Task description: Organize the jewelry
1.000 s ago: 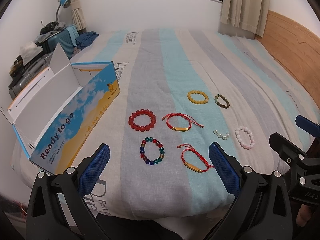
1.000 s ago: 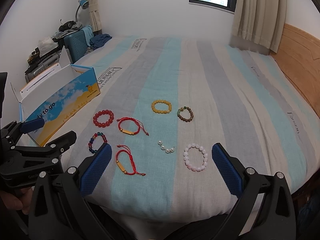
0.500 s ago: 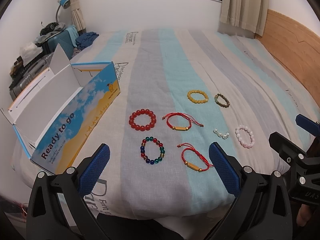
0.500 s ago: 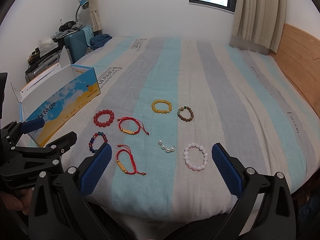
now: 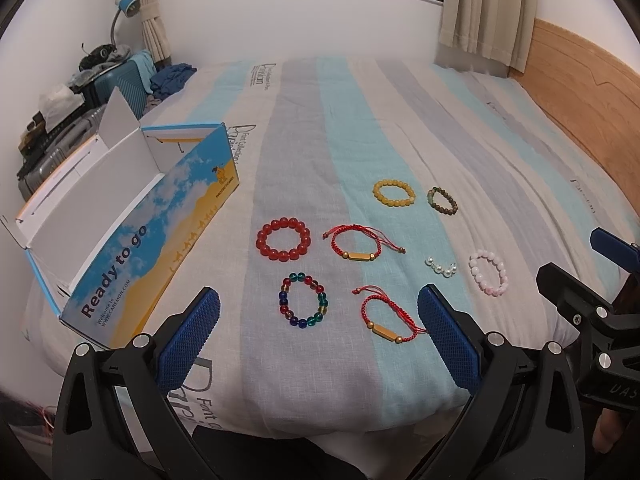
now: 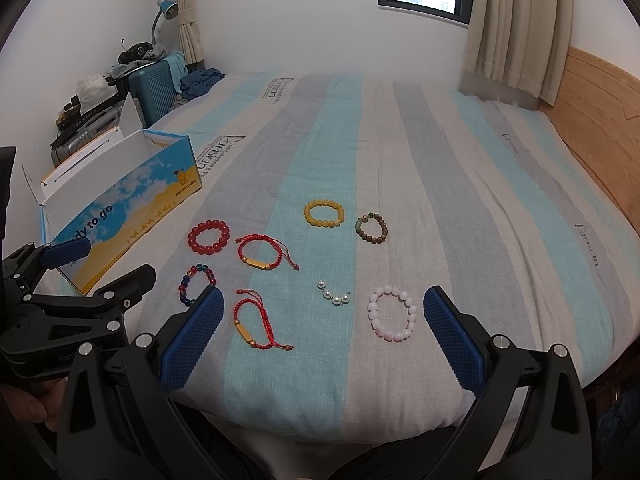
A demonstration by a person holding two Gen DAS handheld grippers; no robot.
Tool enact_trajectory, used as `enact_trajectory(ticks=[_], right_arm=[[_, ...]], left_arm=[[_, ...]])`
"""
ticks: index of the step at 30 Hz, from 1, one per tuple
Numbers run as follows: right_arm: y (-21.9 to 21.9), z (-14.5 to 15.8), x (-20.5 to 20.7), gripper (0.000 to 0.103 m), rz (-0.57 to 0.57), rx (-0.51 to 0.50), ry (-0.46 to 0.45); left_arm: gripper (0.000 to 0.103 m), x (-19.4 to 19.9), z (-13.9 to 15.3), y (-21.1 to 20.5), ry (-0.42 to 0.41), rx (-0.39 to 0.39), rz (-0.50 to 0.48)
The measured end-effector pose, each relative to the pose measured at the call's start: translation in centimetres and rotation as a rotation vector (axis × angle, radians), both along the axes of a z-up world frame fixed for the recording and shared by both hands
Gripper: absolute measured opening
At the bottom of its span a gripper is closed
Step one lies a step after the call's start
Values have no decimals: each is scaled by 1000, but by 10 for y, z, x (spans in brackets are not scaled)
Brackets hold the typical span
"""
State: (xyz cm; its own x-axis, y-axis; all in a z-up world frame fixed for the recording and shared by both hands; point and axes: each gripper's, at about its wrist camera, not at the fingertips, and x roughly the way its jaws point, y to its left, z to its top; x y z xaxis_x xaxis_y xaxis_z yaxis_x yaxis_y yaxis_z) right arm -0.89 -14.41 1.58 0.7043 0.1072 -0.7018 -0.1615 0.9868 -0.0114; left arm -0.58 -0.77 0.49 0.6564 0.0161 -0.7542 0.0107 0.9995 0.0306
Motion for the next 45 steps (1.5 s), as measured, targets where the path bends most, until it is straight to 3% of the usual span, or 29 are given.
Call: enact_trajectory(ticks=[18,28,33,45], right_arm=[[-6,-8,6,96,31,34,35],[-20,-53,45,96,94,-27,130],[-22,-71,58,96,123,-106,143],[-46,-124,95,84,90,-136,281]], left_arm=[[97,9,-15,5,35,-19,-20],[97,44,-56,16,111,-18,-46],[97,64,-80,24,153,-24,-44],[96,92,-125,33,241,-36,-47]])
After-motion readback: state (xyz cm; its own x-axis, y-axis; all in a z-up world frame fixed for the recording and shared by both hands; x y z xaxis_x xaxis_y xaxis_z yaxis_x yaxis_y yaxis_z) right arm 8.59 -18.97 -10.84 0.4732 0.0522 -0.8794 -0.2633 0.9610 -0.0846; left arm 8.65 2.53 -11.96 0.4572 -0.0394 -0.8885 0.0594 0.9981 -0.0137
